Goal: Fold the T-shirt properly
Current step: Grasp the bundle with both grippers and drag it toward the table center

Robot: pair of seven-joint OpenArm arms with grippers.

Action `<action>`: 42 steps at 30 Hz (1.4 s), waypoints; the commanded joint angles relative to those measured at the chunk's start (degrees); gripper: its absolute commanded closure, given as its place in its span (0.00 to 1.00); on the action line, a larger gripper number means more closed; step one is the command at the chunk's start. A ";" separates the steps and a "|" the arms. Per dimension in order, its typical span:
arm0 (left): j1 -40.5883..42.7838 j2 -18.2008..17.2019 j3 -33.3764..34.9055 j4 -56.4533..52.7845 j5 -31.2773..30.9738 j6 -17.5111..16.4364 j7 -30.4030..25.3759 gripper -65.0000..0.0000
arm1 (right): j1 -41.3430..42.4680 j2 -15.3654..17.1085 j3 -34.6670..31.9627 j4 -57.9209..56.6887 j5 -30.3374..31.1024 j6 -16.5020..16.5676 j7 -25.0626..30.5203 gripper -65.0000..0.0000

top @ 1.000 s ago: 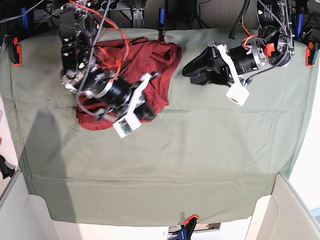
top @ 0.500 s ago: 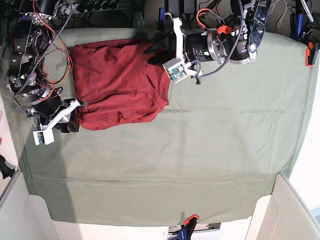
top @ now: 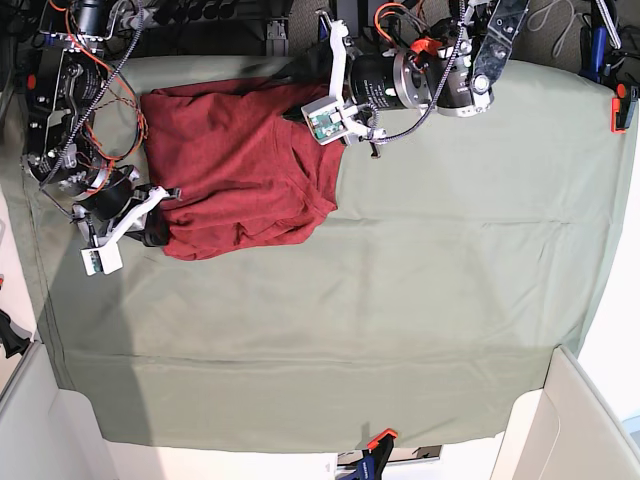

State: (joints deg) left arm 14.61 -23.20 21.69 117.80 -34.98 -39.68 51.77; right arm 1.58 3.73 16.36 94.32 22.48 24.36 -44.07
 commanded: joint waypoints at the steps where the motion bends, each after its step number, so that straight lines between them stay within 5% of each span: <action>1: -0.33 -0.26 0.07 0.98 -1.68 -0.32 -1.44 0.57 | 0.94 0.33 0.11 0.96 0.92 0.50 2.14 1.00; 6: -0.35 3.19 6.75 1.03 1.18 -0.32 -1.44 0.79 | 1.84 0.35 0.11 0.96 0.87 0.48 2.91 1.00; 12: -0.50 7.32 15.02 0.11 17.81 -0.32 -6.62 1.00 | 2.75 0.33 0.11 0.90 0.68 0.50 2.27 1.00; 28: -7.34 6.64 15.78 -14.93 23.30 -0.32 -7.87 1.00 | 2.67 0.37 0.07 0.90 0.66 0.50 1.81 1.00; 42: -16.39 -2.14 15.74 -16.52 23.23 -0.32 -8.35 1.00 | 2.67 0.37 0.07 0.90 0.68 0.50 1.60 1.00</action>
State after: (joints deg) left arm -1.02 -24.88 37.87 100.90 -13.13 -40.80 42.78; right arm 3.36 3.79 16.36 94.26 22.24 24.43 -43.75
